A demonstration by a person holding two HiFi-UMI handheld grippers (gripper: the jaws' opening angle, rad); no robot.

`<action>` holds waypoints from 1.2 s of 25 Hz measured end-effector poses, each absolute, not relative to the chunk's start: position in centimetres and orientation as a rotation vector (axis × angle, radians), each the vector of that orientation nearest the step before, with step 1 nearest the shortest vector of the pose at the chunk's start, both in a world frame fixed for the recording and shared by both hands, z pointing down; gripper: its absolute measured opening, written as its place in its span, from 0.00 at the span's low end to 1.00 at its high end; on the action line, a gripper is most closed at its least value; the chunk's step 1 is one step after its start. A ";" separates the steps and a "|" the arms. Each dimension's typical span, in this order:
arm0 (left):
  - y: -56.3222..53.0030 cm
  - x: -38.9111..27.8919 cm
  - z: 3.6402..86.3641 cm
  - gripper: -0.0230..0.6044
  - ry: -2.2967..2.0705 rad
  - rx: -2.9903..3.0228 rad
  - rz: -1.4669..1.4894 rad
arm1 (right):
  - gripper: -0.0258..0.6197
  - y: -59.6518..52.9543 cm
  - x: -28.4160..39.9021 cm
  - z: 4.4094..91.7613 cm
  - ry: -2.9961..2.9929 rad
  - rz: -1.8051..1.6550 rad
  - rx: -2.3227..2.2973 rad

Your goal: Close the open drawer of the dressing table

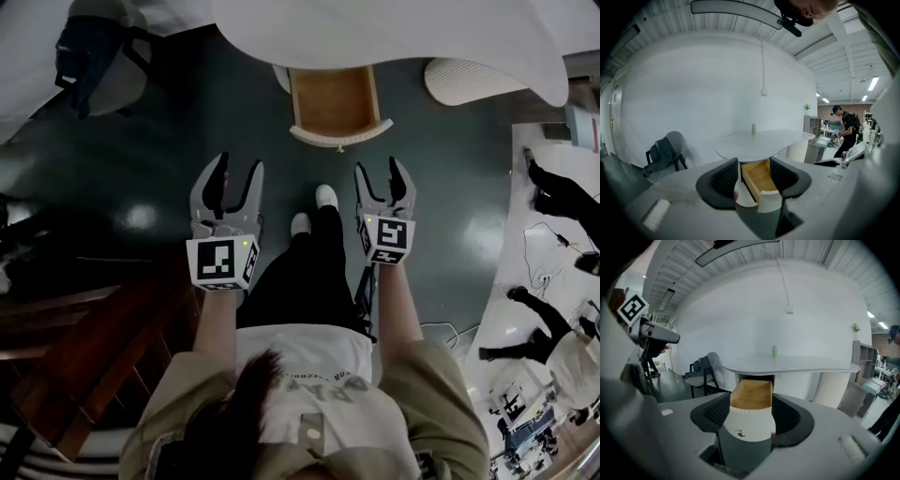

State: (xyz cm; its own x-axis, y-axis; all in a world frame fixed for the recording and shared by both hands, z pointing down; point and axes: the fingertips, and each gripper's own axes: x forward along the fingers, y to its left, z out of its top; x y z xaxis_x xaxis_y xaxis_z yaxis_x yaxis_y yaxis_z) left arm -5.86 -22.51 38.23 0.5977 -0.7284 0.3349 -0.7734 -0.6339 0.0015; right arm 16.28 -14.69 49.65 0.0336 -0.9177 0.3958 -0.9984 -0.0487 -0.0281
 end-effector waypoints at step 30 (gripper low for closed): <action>-23.1 -4.0 51.7 0.40 -1.240 2.601 0.568 | 0.37 -19.2 12.8 72.1 -1.862 0.638 1.754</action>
State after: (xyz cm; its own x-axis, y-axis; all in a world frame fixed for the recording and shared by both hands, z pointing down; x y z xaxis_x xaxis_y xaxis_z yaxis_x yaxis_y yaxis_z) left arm -3.99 -23.09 51.72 0.5732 -0.7007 0.4248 -0.7794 -0.6262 0.0189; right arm 12.82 -19.21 72.07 -0.0450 -0.7636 0.6441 -0.9982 0.0603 0.0018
